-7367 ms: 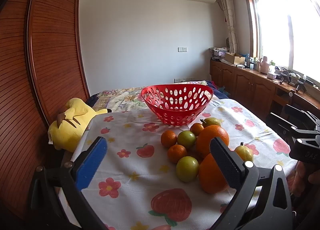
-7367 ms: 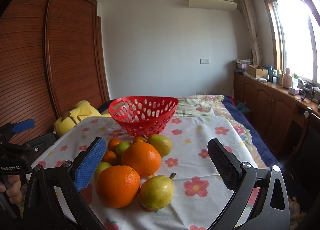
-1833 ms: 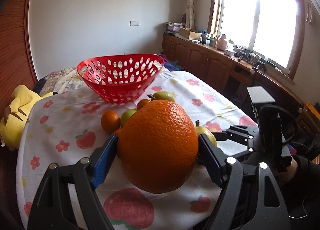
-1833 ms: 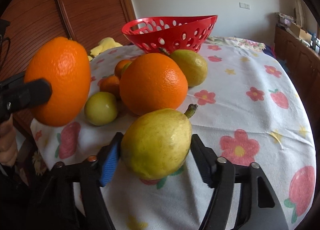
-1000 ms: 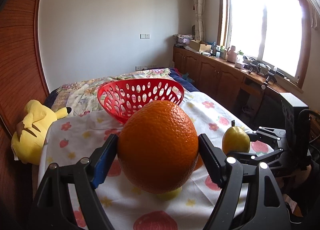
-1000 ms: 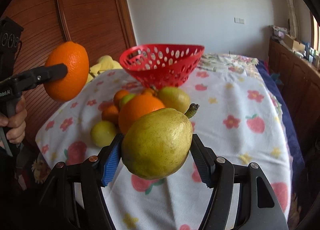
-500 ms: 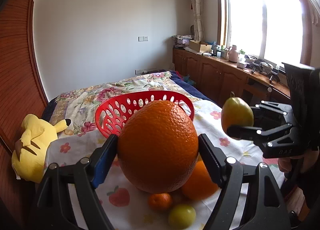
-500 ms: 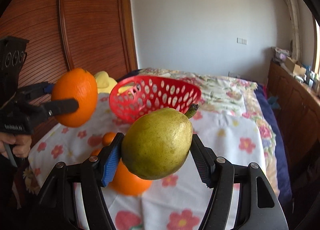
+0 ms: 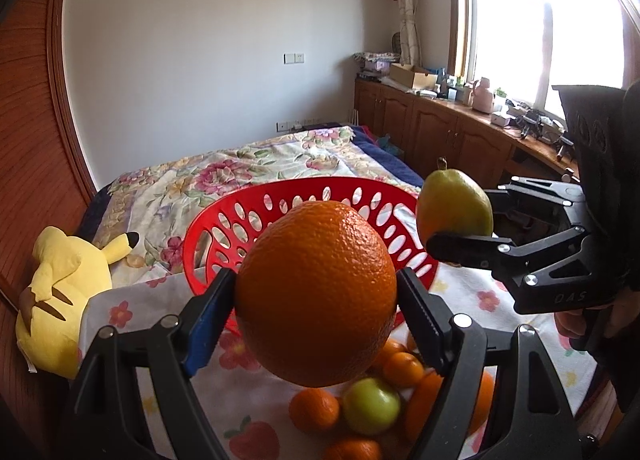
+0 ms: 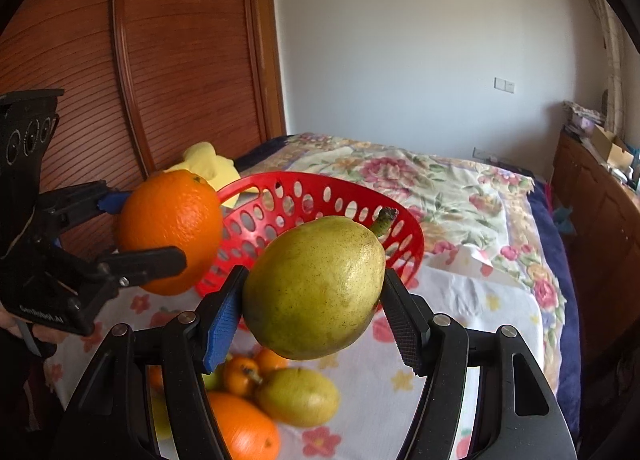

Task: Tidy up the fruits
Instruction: 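Carry the orange and pear with both tools over the red basket, then open both tools to drop the orange and pear into the basket, then grasp a large orange with the right tool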

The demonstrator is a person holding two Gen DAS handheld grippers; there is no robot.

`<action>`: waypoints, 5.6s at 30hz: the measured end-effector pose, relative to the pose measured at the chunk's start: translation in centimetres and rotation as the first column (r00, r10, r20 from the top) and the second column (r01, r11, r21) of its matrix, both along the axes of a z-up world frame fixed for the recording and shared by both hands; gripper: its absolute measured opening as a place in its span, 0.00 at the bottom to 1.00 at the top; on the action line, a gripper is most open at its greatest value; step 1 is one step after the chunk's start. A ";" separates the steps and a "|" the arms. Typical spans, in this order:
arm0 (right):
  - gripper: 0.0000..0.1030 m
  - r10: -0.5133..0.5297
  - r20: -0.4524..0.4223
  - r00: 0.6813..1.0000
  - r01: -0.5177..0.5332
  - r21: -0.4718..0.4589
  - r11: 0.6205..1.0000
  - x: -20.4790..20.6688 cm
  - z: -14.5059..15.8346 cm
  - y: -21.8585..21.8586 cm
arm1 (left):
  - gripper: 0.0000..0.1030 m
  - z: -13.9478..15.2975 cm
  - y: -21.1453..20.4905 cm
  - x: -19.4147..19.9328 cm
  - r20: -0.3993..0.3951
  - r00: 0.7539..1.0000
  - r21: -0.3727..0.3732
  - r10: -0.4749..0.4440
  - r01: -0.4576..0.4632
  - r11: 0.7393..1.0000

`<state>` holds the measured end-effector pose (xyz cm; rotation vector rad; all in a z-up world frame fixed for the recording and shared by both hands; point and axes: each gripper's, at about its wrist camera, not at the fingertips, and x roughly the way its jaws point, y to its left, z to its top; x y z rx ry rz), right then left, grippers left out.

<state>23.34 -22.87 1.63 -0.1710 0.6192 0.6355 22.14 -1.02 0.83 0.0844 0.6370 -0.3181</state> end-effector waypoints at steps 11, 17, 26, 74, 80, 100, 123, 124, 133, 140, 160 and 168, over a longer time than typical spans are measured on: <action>0.66 0.034 -0.027 0.999 -0.035 -0.028 0.999 3.7 -1.4 1.3 | 0.77 -2.0 -0.6 3.4 -0.059 0.998 0.044 -0.009 0.012 0.999; 0.66 0.034 -0.036 0.999 -0.036 -0.055 0.998 4.5 -2.1 2.1 | 0.77 -2.8 -0.8 4.9 -0.092 0.996 0.061 0.003 0.002 0.998; 0.66 0.027 -0.044 0.999 -0.030 -0.087 0.996 5.5 -2.6 2.3 | 0.78 -3.7 -1.3 6.0 -0.139 0.990 0.073 0.012 -0.002 0.997; 0.67 -0.025 -0.080 0.997 0.023 -0.027 0.999 6.2 -2.3 1.6 | 0.81 -1.7 0.6 2.0 -0.089 0.996 0.045 0.031 -0.027 0.999; 0.67 -0.055 -0.071 0.996 0.057 0.022 0.998 2.9 -2.0 0.3 | 0.81 -1.6 1.0 -0.6 -0.065 0.997 0.037 0.032 -0.029 0.999; 0.79 -0.099 -0.084 0.992 0.104 0.064 0.993 -8.9 -5.5 -0.6 | 0.81 -4.8 1.4 -9.9 -0.047 0.998 0.007 0.041 -0.041 0.999; 0.86 -0.073 -0.149 0.986 0.083 0.057 0.995 -10.7 -9.1 0.2 | 0.81 -8.1 1.8 -12.6 -0.067 0.995 -0.031 0.075 -0.078 0.996; 0.86 -0.071 -0.151 0.986 0.081 0.057 0.995 -10.7 -9.1 0.3 | 0.81 -8.2 1.8 -12.7 -0.069 0.995 -0.035 0.076 -0.078 0.996; 0.87 -0.064 -0.163 0.985 0.072 0.039 0.997 -10.8 -9.8 1.1 | 0.81 -8.9 1.7 -13.0 -0.082 0.994 -0.040 0.074 -0.077 0.996; 0.86 -0.057 -0.156 0.986 0.063 0.038 0.997 -10.8 -9.7 1.1 | 0.81 -9.6 1.2 -13.3 -0.097 0.993 -0.044 0.062 -0.067 0.997; 0.85 -0.091 -0.135 0.987 0.097 0.039 0.994 -12.7 -9.6 -2.2 | 0.79 -10.1 -0.8 -13.6 -0.118 0.993 -0.047 -0.011 0.006 0.999; 0.86 -0.095 -0.100 0.990 0.099 0.036 0.994 -12.7 -9.7 -1.8 | 0.58 -10.9 -1.3 -13.4 -0.151 0.988 -0.056 -0.028 0.020 0.998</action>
